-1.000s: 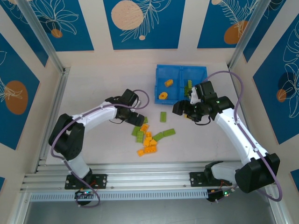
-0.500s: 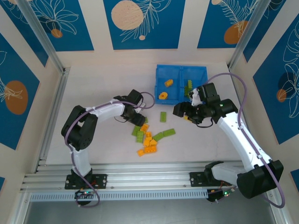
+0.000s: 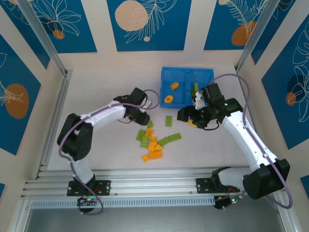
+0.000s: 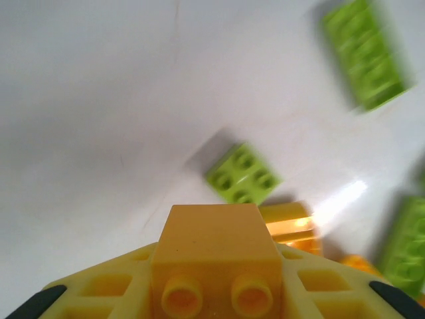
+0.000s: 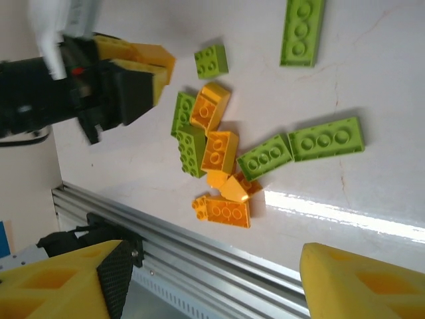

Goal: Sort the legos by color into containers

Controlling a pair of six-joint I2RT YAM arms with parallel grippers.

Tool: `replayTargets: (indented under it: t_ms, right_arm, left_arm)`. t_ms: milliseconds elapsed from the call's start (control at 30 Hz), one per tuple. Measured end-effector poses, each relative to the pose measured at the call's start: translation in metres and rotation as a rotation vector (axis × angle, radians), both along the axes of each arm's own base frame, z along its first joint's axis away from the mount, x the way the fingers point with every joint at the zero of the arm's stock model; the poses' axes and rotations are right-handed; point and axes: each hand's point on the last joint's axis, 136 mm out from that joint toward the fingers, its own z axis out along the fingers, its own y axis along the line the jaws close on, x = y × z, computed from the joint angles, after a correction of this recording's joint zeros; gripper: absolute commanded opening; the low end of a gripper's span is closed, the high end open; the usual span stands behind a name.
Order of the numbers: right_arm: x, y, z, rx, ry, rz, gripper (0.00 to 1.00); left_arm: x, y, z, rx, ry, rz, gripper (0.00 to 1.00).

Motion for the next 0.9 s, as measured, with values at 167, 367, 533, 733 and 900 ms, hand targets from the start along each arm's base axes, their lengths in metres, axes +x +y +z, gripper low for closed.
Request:
replayTargets:
  t_ms: [167, 367, 533, 733, 900]
  right_arm:
    - [0.005, -0.017, 0.018, -0.037, -0.09, -0.088, 0.7]
    - [0.001, -0.039, 0.043, -0.057, -0.208, -0.198, 0.7]
    - [-0.007, -0.047, 0.047, -0.057, -0.24, -0.238, 0.7]
    - [-0.012, -0.05, 0.033, -0.066, -0.2, -0.253, 0.7]
    - [-0.016, -0.051, 0.031, -0.063, -0.194, -0.26, 0.7]
  left_arm:
    - [0.013, -0.071, 0.114, -0.183, -0.254, -0.102, 0.37]
    - [0.06, -0.126, 0.16, -0.26, -0.417, -0.107, 0.36]
    - [0.113, -0.162, 0.116, -0.212, -0.438, -0.09, 0.36]
    - [0.152, -0.187, 0.046, -0.141, -0.412, -0.069, 0.38]
    - [0.161, -0.188, 0.002, -0.089, -0.377, -0.057, 0.42]
